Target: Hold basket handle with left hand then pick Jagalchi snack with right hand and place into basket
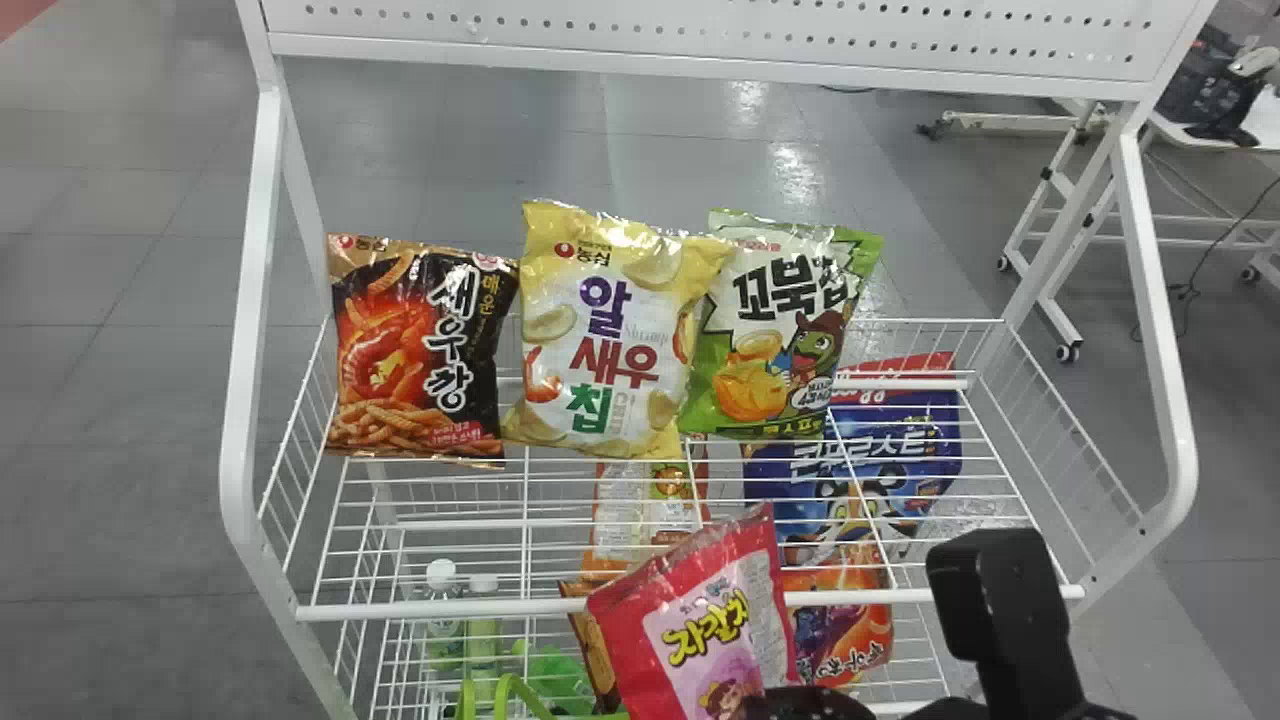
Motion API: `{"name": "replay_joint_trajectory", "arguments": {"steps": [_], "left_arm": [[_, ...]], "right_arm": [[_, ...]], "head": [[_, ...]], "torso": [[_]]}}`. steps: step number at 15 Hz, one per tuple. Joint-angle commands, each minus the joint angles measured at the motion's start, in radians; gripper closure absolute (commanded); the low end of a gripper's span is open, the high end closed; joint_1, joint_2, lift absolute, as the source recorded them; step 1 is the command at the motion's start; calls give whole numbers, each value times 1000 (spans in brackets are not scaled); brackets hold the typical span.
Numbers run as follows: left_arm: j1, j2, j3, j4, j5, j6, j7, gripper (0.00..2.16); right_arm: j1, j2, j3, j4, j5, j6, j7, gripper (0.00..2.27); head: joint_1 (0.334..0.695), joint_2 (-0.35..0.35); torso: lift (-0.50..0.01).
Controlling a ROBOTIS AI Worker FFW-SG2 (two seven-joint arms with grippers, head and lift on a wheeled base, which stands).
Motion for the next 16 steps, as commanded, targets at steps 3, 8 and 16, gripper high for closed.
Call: {"name": "replay_joint_trajectory", "arguments": {"steps": [3, 8, 16], "left_arm": [[-3, 2, 0, 0, 0, 0, 1, 1814], [-11, 0, -3, 0, 0, 3, 8, 1814], [-13, 5, -1, -1, 0, 15, 3, 1814]], "right_arm": [[2, -29, 59, 54, 63, 11, 1, 1949], [3, -57, 135, 172, 112, 14, 31, 1949], [-129, -39, 396, 296, 251, 8, 4, 1949]], "head": [[695, -101], [695, -128], [695, -33]], "torso": [[-10], [-10], [-10]]}}
